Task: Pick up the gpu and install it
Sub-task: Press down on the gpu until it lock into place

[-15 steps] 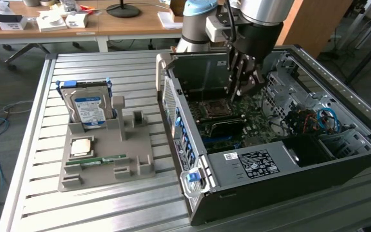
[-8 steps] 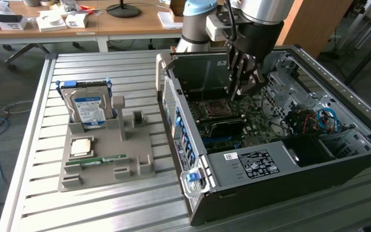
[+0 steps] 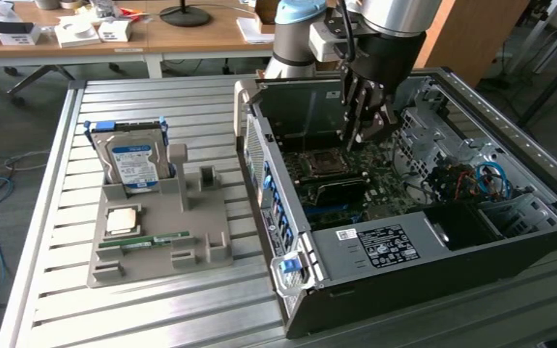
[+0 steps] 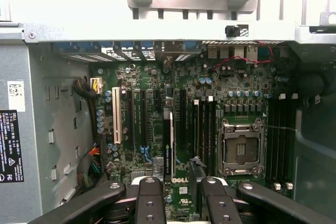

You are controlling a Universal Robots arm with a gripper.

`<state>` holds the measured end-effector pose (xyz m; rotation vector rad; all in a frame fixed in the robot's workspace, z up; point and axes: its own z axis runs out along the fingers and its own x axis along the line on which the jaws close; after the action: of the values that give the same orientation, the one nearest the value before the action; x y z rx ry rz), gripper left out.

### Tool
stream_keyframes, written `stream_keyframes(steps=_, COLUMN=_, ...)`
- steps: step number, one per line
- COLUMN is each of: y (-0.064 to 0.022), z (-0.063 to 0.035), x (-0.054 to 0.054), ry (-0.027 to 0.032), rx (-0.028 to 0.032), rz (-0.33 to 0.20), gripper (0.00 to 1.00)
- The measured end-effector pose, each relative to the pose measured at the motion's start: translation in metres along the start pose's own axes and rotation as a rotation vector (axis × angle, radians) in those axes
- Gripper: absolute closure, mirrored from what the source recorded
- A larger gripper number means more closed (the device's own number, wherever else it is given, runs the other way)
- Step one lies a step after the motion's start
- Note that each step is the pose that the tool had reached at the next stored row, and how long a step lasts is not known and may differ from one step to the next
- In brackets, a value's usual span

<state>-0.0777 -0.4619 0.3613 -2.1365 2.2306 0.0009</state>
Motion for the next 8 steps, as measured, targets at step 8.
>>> stream_keyframes(steps=8, y=0.0, z=0.0, x=0.0, ry=0.0, rx=0.0, rz=0.0, gripper=0.89)
